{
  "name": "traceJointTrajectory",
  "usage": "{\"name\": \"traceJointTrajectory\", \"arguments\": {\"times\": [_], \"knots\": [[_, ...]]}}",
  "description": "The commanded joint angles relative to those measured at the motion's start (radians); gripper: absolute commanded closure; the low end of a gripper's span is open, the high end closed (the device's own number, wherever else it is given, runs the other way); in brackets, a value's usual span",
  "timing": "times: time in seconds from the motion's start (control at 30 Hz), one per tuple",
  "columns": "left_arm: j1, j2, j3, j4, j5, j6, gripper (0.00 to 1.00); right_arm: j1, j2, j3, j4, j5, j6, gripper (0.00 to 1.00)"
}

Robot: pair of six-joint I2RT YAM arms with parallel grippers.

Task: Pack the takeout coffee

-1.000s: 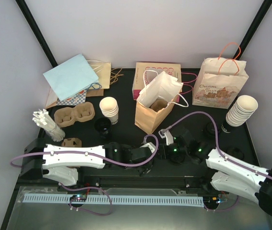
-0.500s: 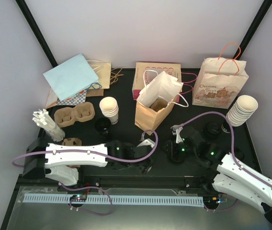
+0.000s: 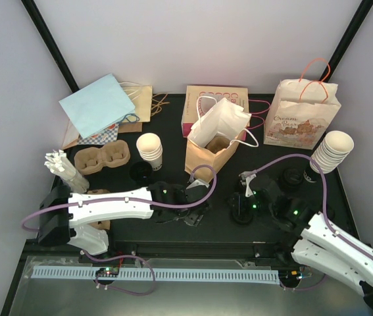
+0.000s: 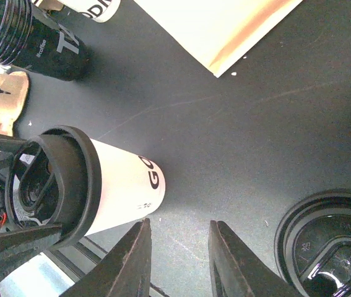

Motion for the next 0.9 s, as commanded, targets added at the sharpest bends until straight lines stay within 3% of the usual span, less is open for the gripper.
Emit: {"name": "traceJointTrajectory", "arguments": {"times": [0.0, 0.43, 0.87], "knots": [[0.017, 0.025, 0.029, -0.025, -0.023, 0.028, 0.40, -0.006, -0.013, 0.017, -0.010, 0.023, -0.007, 0.72], [0.023, 0.040, -0.016, 0.034, 0.028, 0.030, 0.40, -0.006, -0.010, 0.009, -0.002, 0.002, -0.016, 0.72], [0.037, 0.031, -0.037, 0.055, 0.070, 0.035, 0.32, -0.005, -0.003, 0.015, -0.001, -0.006, -0.024, 0.71]]}}
